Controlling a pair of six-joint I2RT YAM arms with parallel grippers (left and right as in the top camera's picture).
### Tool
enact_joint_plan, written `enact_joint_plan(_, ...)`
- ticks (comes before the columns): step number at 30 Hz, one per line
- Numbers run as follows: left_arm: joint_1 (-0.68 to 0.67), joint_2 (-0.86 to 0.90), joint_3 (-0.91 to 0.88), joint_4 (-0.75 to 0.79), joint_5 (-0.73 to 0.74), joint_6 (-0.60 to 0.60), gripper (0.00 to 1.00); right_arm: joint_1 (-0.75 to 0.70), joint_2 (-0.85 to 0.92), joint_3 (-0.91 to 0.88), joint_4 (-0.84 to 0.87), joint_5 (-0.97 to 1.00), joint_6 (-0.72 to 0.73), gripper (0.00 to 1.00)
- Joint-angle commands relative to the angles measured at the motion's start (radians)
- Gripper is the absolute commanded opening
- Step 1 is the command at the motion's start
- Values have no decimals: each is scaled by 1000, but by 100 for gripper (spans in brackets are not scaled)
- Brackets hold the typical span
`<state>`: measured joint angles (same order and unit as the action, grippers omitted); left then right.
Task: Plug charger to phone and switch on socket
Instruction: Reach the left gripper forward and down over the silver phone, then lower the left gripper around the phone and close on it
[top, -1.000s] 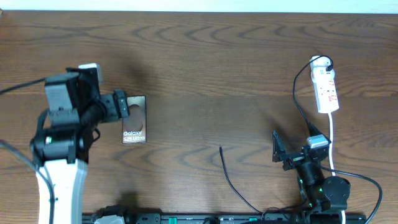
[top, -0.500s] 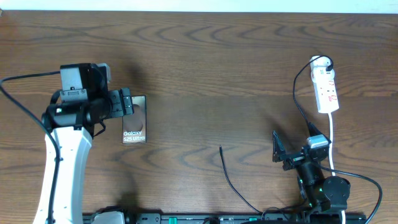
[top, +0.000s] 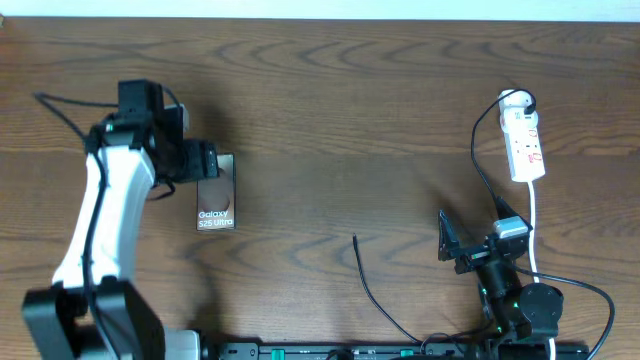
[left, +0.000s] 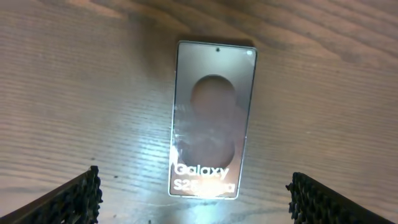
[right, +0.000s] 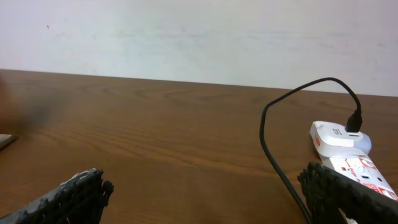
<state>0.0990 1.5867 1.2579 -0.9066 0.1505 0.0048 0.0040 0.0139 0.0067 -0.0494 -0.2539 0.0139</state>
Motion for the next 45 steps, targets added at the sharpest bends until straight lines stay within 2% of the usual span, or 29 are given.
enact_joint_plan(1,-19,54,82,-28,-32,22,93,-6,-7,-1,-6,5,-11,99)
enact_joint_plan(20,-73,113,101,-103,-32,21,93,-6,-7,-1,-6,5,-11,99)
enact_joint_plan(27,-116,188,101,-93,-105,21,93,-6,-7,-1,-6,5,-11,99)
enact_joint_plan(45,-116,299,87,-45,-84,17,93,-6,-7,-1,-6,5,-11,99)
